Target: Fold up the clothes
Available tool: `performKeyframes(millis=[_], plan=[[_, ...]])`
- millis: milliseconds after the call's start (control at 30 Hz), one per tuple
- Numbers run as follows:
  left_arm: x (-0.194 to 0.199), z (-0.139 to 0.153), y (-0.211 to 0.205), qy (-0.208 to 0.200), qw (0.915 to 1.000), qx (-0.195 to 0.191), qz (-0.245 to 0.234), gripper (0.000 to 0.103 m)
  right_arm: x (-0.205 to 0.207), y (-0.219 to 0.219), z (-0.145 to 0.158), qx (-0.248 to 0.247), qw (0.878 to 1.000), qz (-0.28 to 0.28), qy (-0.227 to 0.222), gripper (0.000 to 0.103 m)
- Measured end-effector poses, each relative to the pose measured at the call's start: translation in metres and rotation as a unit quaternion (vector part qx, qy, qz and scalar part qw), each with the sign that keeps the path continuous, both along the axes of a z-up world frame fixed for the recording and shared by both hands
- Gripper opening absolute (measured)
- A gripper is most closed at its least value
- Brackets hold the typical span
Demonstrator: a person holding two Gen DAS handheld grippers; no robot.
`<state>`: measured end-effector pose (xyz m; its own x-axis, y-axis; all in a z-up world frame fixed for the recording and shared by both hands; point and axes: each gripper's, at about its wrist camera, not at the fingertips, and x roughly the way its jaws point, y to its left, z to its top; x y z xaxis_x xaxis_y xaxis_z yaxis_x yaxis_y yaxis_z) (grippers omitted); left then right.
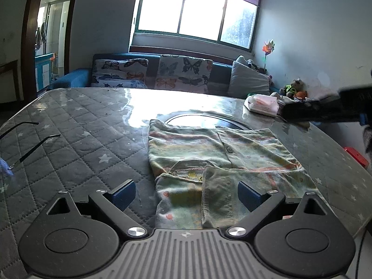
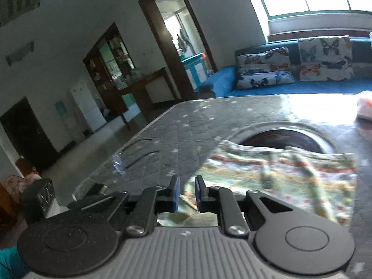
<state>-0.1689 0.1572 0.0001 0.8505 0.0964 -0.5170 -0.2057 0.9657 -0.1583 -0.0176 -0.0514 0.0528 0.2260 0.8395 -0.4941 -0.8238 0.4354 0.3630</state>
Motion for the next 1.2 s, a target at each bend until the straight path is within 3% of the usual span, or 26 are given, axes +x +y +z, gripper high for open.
performKeyframes(millis=[233,467,600,833,1033,1200], plan=[[0.014,0.003,-0.02,-0.008,0.9992,-0.002,-0.04,0.094,-0.001,-0.048,-0.034,-0.119,0.992,-0.031,-0.024,0.017],[0.038,-0.005,-0.046,0.005,0.9953,0.0,-0.097,0.074,-0.013,-0.074,-0.082,-0.177,0.983,-0.038,-0.014,0.017],[0.051,-0.016,-0.05,0.031,0.9938,-0.001,-0.107,0.066,-0.012,-0.083,-0.078,-0.169,0.984,-0.046,-0.018,0.019],[0.064,-0.015,-0.049,0.033,0.9938,-0.004,-0.106,0.066,0.012,-0.066,-0.067,-0.146,0.985,-0.067,-0.064,0.025],[0.079,-0.025,-0.04,0.049,0.9944,-0.007,-0.093,0.066,0.03,-0.06,-0.085,-0.158,0.982,-0.089,-0.048,0.025],[0.08,-0.025,-0.036,0.048,0.9942,-0.016,-0.095,0.066,0.028,-0.064,-0.083,-0.152,0.983,-0.092,-0.055,0.027]])
